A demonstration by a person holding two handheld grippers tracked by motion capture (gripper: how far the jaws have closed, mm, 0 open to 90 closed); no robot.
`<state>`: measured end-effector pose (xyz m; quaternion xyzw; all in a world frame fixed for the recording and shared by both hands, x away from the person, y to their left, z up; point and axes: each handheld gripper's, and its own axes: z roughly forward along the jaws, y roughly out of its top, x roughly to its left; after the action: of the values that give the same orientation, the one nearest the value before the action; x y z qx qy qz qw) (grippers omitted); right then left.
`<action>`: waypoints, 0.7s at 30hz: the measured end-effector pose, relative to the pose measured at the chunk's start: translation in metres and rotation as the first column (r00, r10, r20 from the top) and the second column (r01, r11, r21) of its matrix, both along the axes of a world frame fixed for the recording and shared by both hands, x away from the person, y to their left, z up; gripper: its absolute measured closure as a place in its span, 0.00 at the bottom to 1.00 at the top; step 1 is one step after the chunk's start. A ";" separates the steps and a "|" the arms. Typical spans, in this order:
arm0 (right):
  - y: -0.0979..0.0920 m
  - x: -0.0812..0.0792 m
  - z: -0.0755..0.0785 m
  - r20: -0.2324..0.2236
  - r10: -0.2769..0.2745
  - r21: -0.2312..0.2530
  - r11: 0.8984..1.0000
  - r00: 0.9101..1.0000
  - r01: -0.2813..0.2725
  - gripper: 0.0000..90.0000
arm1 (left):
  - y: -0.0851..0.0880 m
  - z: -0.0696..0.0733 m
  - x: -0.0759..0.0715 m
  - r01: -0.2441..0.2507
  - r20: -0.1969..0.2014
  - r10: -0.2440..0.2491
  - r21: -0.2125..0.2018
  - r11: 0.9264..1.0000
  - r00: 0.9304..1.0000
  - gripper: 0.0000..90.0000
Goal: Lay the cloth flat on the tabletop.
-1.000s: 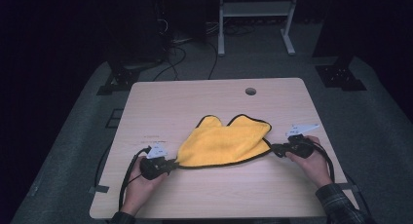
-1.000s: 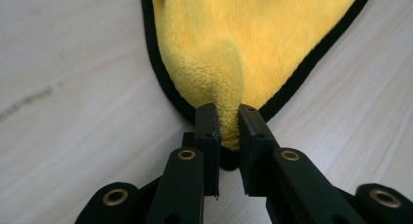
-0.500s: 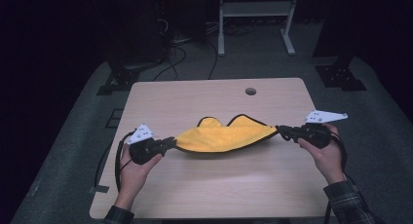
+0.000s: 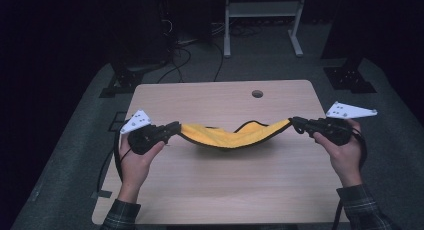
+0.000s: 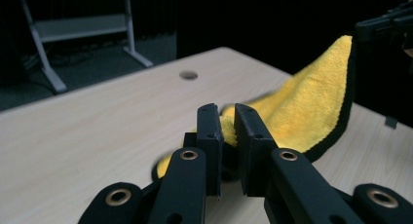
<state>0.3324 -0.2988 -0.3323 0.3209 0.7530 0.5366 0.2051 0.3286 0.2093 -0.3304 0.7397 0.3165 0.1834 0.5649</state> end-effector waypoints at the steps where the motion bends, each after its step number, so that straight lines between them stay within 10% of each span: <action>1: -0.001 -0.002 0.004 0.011 -0.002 0.005 1.000 1.000 0.002 0.96 | 0.001 0.006 0.000 -0.001 0.017 0.001 -0.011 1.000 1.000 0.90; 9: -0.005 -0.017 0.044 0.134 -0.012 0.065 0.998 0.991 0.003 0.96 | 0.004 0.042 -0.003 -0.002 0.099 0.007 -0.047 0.999 0.995 0.90; 21: -0.010 -0.013 0.061 0.170 -0.044 0.086 0.996 0.985 0.029 0.96 | 0.004 0.056 0.006 -0.022 0.131 0.032 -0.081 0.996 0.991 0.91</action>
<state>0.3197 -0.3085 -0.2714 0.2955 0.7037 0.5891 0.2655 0.3343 0.2137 -0.2744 0.6984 0.2953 0.2270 0.6112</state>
